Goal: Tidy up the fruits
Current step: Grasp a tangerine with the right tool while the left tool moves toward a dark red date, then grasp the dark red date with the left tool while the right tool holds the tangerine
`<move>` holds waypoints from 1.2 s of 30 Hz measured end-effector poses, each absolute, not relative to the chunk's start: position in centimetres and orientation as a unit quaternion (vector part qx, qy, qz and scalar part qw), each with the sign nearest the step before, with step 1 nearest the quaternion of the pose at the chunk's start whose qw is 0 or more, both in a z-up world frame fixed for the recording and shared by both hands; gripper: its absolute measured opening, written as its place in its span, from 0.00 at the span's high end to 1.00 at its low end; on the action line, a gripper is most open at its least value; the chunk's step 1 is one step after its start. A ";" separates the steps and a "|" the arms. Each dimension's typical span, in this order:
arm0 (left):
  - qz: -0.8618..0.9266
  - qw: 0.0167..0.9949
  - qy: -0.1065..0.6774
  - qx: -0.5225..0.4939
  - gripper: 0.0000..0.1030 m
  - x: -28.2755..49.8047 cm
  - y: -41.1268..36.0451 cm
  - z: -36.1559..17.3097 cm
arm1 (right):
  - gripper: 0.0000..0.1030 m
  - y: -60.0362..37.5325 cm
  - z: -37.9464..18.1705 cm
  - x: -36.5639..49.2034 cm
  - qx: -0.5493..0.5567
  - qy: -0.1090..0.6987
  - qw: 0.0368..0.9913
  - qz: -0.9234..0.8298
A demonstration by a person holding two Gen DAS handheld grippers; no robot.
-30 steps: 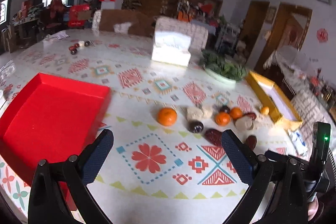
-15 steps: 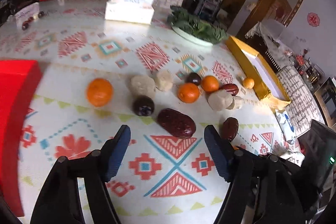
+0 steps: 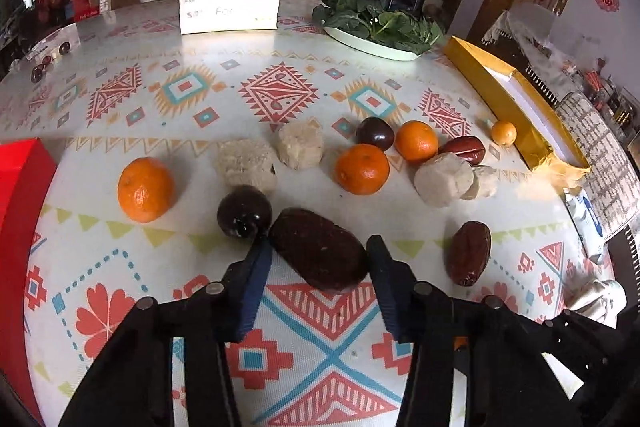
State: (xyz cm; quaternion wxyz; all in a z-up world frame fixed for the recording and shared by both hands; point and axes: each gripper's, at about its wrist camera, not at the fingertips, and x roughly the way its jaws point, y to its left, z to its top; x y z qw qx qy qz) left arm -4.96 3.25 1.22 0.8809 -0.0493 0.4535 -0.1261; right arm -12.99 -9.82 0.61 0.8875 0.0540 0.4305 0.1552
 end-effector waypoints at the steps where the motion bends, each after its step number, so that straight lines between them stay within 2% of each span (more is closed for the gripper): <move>1: -0.128 0.881 0.452 -0.055 0.64 -5.2 3.6 1.3 | 0.61 -9.8 0.6 -13.0 0.053 0.430 0.888 0.155; 4: -0.131 0.885 0.442 -0.072 0.68 -6.1 4.8 1.9 | 0.61 -9.7 0.7 -13.3 0.055 0.431 0.886 0.161; 12: -0.102 0.917 0.378 -0.077 0.70 -10.0 9.9 5.1 | 0.62 -7.7 1.8 -14.1 0.042 0.420 0.891 0.170; 14: -0.096 0.918 0.377 -0.077 0.74 -10.2 10.9 5.1 | 0.62 -6.8 2.1 -14.2 0.034 0.417 0.892 0.172; 16: -0.103 0.914 0.383 -0.083 0.97 -10.3 11.8 4.7 | 0.62 -5.9 2.3 -14.2 0.030 0.416 0.892 0.174; 22: -0.094 0.907 0.401 -0.092 0.97 -11.0 13.9 3.1 | 0.62 -4.2 2.5 -14.5 0.019 0.415 0.892 0.180; 23: -0.096 0.905 0.402 -0.098 0.96 -11.0 14.3 2.9 | 0.62 -4.0 2.5 -14.5 0.017 0.415 0.892 0.180; 24: -0.099 0.903 0.404 -0.105 0.90 -11.1 14.8 2.6 | 0.62 -3.9 2.5 -14.5 0.015 0.416 0.892 0.179; 27: -0.104 0.901 0.404 -0.116 0.62 -11.5 15.5 2.1 | 0.62 -3.9 2.3 -14.5 0.016 0.419 0.891 0.176; 28: -0.108 0.902 0.401 -0.115 0.57 -11.7 15.4 2.0 | 0.62 -4.0 2.3 -14.4 0.019 0.420 0.890 0.175; 30: -0.117 0.903 0.400 -0.106 0.55 -11.7 15.0 2.0 | 0.62 -4.1 2.2 -14.4 0.022 0.420 0.890 0.175; 32: -0.132 0.901 0.401 -0.100 0.47 -11.6 14.2 2.0 | 0.62 -4.1 2.2 -14.4 0.024 0.420 0.890 0.177; 33: -0.137 0.901 0.401 -0.095 0.39 -11.6 13.8 2.0 | 0.62 -4.1 2.3 -14.4 0.024 0.421 0.889 0.178; 36: -0.140 0.902 0.406 -0.049 0.39 -11.6 11.6 1.8 | 0.62 -3.9 2.5 -14.5 0.021 0.419 0.890 0.181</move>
